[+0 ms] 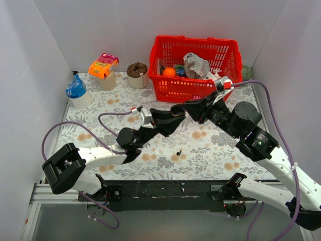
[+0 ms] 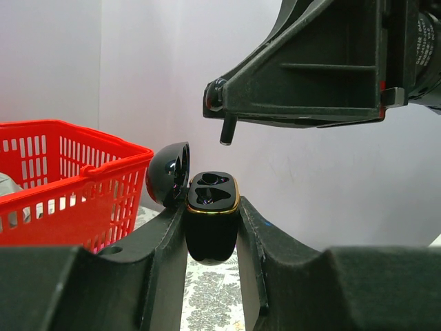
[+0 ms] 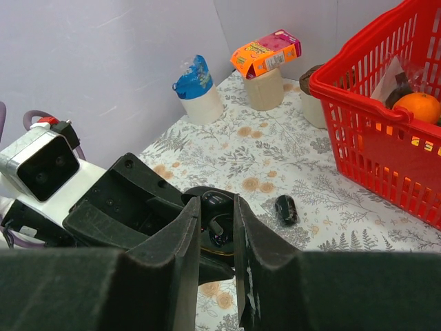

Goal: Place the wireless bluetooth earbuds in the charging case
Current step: Place the earbud in the charging case.

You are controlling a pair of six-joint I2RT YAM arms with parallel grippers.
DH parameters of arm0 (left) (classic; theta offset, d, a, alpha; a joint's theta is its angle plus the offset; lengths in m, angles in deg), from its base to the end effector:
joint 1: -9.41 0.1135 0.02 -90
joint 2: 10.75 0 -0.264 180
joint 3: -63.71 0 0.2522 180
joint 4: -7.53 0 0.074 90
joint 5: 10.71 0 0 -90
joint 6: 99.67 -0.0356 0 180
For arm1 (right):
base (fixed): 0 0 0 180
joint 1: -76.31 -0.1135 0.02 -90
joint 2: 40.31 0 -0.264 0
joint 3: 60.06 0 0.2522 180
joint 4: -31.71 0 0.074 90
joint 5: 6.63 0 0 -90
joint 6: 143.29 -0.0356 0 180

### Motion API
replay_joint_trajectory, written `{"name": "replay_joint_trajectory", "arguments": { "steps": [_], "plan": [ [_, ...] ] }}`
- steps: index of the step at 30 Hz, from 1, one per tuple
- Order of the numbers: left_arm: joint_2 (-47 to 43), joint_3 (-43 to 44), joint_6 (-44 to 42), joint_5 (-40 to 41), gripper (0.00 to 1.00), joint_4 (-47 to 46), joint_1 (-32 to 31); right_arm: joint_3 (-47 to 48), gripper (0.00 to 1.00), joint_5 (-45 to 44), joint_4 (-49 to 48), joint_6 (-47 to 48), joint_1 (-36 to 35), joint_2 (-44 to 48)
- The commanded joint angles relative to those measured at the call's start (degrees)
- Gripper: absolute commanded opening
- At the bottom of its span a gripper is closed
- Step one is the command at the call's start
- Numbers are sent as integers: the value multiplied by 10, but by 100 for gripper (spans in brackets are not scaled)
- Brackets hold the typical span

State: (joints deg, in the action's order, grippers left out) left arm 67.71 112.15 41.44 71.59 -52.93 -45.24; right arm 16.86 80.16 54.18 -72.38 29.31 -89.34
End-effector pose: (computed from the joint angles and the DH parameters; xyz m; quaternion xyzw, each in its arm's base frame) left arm 0.1580 -0.2309 0.3014 0.0736 0.4935 -0.7106 0.4960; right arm 0.1234 0.1295 0.4412 -0.1421 0.6578 0.3874 0.6301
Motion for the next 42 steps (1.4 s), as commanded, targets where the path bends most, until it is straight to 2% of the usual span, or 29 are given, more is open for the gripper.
{"name": "replay_joint_trajectory", "arguments": {
  "steps": [1, 42],
  "plan": [
    [-10, 20, 10, -8, 0, -55, -3, -3, 1, 0, -40, 5, -3, 10],
    [-14, 26, 26, -9, 0, -51, -3, -31, 1, -15, -26, 4, -3, 3]
  ]
}}
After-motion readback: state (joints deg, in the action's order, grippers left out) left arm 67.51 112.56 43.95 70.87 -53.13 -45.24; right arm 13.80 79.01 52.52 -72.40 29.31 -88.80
